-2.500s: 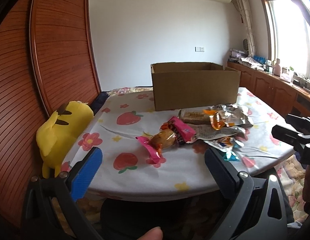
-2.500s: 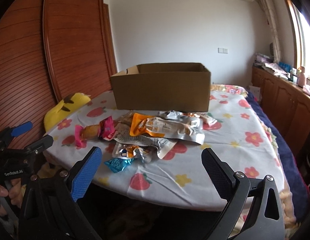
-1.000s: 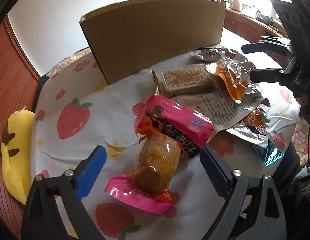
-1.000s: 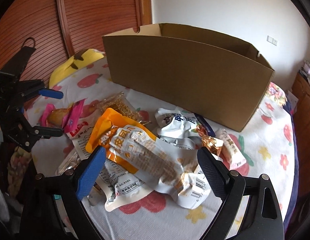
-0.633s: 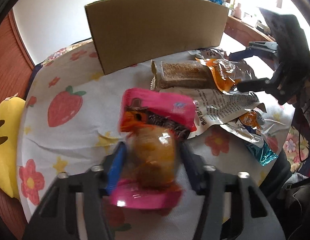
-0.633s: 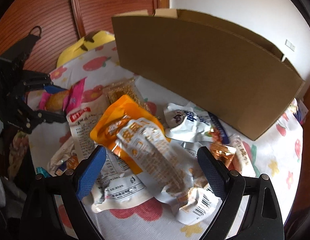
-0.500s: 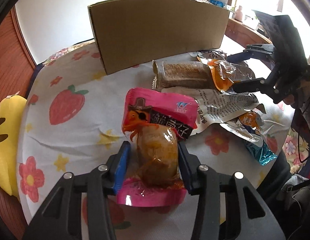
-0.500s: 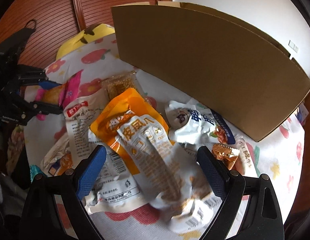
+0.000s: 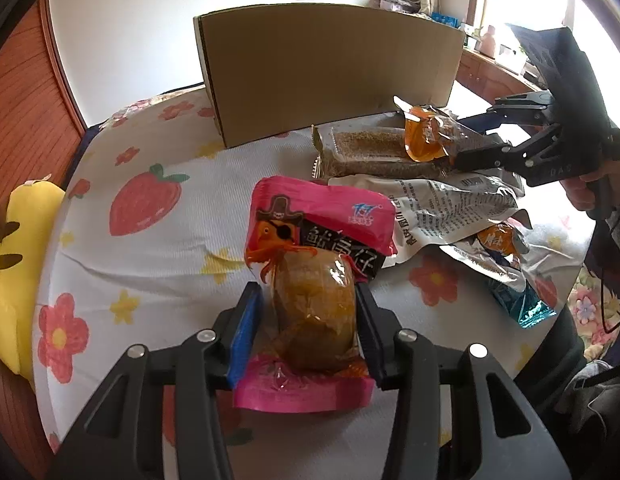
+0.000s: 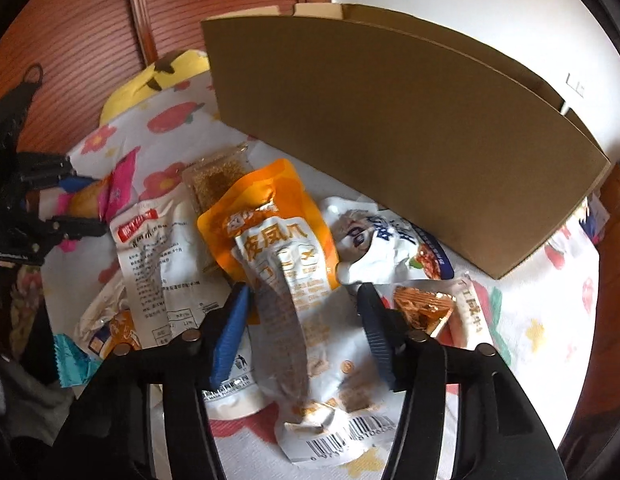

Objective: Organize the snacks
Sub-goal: 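Close the left tool on the pink bread while the right tool grips the orange pouch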

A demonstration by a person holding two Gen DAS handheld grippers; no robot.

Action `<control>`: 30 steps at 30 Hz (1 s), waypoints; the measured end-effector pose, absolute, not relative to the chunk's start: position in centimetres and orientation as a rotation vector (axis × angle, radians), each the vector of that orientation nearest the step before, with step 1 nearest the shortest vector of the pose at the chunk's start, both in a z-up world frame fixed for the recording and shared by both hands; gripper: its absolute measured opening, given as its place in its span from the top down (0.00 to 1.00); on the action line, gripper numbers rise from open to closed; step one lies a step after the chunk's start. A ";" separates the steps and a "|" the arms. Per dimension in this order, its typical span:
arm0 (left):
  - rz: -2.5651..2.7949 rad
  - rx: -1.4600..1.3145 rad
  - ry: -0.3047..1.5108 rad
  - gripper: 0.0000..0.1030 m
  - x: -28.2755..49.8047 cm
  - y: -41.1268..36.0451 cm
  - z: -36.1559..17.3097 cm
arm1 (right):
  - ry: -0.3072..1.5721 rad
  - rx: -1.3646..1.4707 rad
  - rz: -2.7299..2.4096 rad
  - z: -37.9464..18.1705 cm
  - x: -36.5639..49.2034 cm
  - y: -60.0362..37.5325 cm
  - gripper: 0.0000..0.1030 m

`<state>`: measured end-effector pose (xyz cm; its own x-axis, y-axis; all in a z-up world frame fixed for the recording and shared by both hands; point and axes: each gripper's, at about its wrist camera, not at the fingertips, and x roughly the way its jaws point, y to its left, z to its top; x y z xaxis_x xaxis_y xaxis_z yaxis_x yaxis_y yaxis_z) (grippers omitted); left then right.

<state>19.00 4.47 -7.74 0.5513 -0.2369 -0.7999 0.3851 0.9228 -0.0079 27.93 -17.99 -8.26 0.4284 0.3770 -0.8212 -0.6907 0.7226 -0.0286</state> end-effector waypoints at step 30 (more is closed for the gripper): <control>-0.303 0.063 0.752 0.59 16.2 5.6 -3.9 | 0.751 -0.329 0.610 -4.0 23.5 -18.8 0.63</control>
<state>16.19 5.57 -3.85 0.6888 -0.2485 -0.6810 0.2931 0.9547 -0.0518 23.53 -18.85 -3.99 0.5712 0.3958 -0.7191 -0.6225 0.7799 -0.0652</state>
